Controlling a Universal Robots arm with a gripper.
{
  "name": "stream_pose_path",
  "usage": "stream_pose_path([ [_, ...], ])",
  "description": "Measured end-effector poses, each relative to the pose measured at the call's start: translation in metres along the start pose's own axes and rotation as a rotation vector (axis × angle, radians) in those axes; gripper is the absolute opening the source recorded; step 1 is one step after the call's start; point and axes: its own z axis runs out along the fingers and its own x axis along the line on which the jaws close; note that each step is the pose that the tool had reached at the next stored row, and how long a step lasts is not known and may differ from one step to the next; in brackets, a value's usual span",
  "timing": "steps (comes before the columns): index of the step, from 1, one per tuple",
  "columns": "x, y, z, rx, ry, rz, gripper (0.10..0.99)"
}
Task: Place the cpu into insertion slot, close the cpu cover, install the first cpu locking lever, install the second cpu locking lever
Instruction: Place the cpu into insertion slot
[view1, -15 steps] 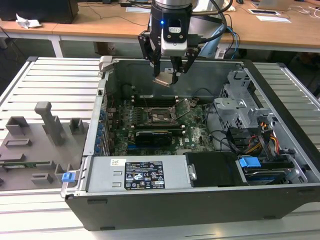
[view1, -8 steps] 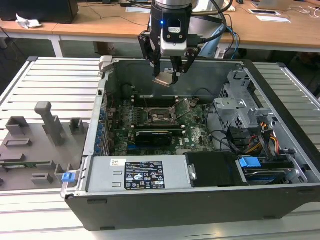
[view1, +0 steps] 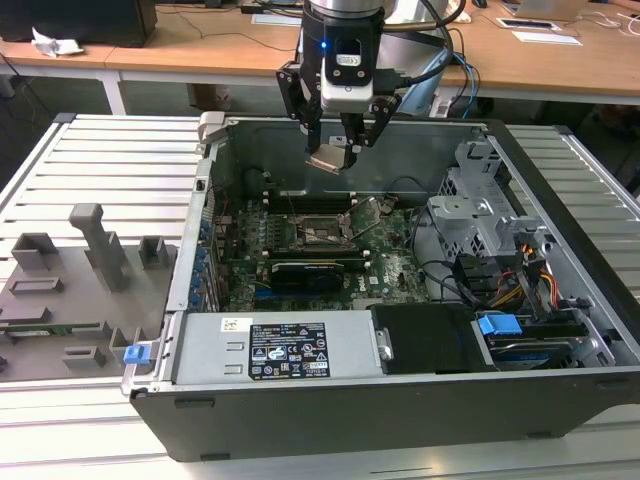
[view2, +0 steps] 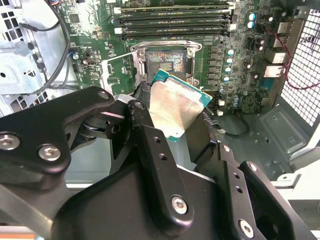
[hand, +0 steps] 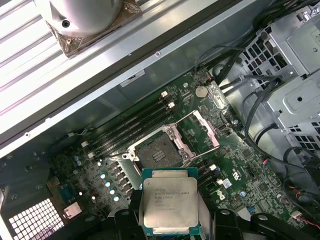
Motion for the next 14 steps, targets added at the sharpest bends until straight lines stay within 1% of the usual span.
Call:
stream_pose_path([
  [14, 0.0, 0.0, 0.0003, 0.0, -0.0009, 0.011, 0.525],
])
